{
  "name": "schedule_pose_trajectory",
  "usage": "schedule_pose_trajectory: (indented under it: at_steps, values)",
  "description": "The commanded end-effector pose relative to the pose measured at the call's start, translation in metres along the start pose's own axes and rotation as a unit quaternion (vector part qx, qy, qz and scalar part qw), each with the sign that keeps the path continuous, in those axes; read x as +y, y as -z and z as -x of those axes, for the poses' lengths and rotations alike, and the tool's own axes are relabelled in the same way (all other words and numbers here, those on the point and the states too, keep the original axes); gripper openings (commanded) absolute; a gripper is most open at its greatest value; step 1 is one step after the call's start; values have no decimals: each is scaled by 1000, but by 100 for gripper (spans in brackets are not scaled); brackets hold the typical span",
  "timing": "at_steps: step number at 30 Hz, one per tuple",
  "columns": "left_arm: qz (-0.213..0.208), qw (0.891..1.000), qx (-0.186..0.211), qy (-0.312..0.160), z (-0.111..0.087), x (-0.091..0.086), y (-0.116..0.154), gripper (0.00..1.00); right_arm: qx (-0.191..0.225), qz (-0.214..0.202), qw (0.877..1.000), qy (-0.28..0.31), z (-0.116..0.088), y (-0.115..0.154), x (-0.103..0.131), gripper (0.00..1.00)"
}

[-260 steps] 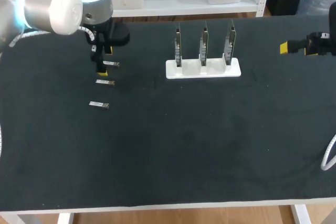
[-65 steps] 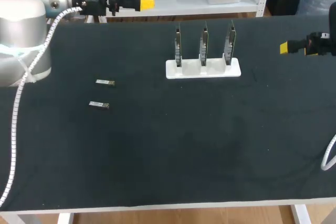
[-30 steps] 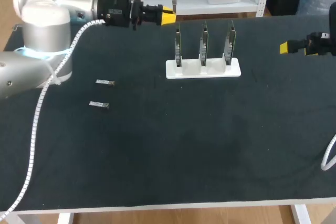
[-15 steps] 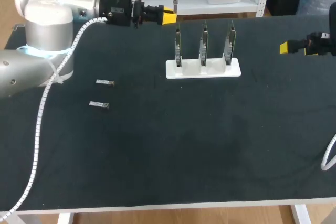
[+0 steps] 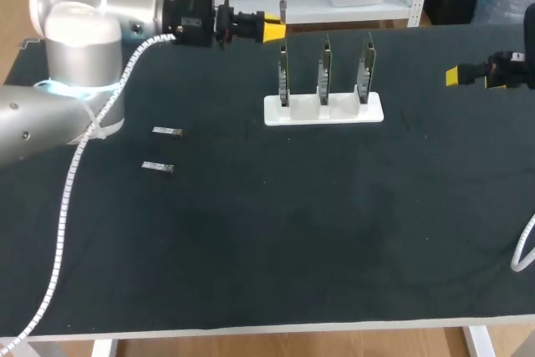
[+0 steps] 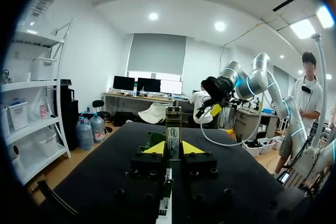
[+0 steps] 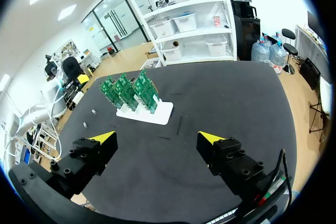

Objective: Pick up the optical module with the left hand, and insert it into the network port with the right hand.

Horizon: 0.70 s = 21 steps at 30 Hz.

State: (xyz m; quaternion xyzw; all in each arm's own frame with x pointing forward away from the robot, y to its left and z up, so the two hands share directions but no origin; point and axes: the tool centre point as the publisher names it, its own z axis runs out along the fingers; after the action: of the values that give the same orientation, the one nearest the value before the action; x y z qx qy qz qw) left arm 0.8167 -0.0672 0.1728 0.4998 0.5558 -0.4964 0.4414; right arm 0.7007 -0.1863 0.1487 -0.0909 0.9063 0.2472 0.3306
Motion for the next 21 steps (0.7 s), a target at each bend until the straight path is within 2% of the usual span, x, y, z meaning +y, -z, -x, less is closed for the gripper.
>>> schedule_pose_trajectory:
  at_steps: [1, 21]
  values:
    - [2, 1000, -3, -1, -2, 1, -2, 0, 0, -5, 1000, -1, 0, 1, 2, 100]
    - [6, 1000, -6, 13, -5, 3, -2, 0, 0, -5, 1000, -1, 0, 1, 2, 100]
